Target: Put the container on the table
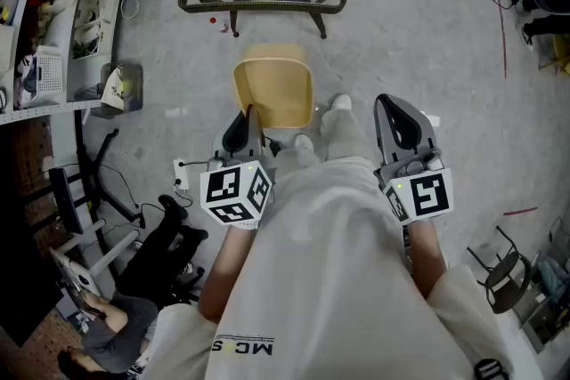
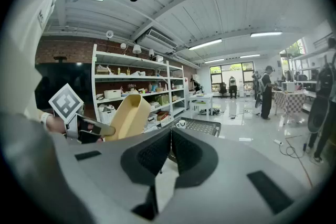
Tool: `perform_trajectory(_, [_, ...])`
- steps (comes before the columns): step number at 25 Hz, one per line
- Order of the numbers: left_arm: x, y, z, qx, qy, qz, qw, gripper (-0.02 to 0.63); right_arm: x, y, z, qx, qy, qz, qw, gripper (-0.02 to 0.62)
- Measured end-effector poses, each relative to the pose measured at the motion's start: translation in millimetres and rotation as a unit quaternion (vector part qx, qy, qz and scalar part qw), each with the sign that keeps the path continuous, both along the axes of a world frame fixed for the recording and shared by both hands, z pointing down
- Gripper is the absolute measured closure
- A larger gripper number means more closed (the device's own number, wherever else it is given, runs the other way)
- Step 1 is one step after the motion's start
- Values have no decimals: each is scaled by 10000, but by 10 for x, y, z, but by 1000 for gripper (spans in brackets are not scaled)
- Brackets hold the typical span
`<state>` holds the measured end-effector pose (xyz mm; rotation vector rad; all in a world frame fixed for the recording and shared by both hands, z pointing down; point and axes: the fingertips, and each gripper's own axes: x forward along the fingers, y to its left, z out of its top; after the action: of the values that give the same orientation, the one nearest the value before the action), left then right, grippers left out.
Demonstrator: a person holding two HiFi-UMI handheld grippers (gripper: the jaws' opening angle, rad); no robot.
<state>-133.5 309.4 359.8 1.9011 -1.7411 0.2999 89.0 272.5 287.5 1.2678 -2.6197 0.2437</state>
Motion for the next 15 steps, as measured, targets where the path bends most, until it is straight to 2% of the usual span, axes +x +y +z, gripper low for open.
perform_trajectory(5, [197,338,-76,118,-4,-152,9998,574,143,332,-53,87,17,-166,9998,575])
perform_trajectory(8, [426,350,-117,158,-65,-108,9998,574,308,358,-192,229,52,-212,9995,575])
perform_trajectory(12, [972,252,-248,329,-133,111,9993,574,732,376,-259,349,70,-245,9991,577])
perform_trajectory(15, [1332,184,-342,470,-289,284,9981,574,1070,399,-177,290,-128,-85,9995,575])
